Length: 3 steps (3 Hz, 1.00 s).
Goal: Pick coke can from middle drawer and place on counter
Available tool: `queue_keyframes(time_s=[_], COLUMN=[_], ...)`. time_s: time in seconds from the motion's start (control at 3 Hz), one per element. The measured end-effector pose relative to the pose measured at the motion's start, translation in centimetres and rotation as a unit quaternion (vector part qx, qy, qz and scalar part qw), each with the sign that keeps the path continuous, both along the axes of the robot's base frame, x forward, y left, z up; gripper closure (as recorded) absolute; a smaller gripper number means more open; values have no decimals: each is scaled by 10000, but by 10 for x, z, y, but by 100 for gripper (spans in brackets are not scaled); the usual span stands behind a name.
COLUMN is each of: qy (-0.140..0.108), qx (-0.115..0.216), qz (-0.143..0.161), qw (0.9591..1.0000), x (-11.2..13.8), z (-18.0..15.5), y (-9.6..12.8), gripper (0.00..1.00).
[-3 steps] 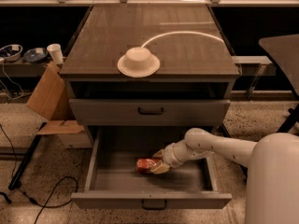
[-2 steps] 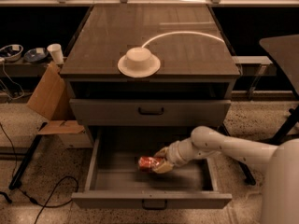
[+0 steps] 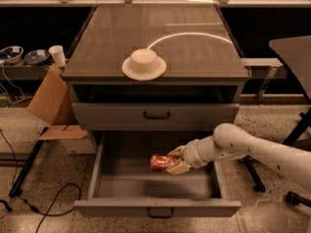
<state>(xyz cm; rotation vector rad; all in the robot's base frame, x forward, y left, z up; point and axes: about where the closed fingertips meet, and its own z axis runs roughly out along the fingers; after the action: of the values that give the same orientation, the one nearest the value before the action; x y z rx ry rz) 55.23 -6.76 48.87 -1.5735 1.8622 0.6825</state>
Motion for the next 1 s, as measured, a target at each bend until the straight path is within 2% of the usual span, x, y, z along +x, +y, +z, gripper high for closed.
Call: queue_keyframes(time_s=[0.33, 0.67, 1.0], qy=[-137, -314, -517], qx=[-170, -474, -837], qz=[9, 11, -24], qw=[9998, 9984, 9951], x=[-4, -1, 4], z=[48, 99, 150], y=[-7, -6, -5], gripper=[100, 100, 100])
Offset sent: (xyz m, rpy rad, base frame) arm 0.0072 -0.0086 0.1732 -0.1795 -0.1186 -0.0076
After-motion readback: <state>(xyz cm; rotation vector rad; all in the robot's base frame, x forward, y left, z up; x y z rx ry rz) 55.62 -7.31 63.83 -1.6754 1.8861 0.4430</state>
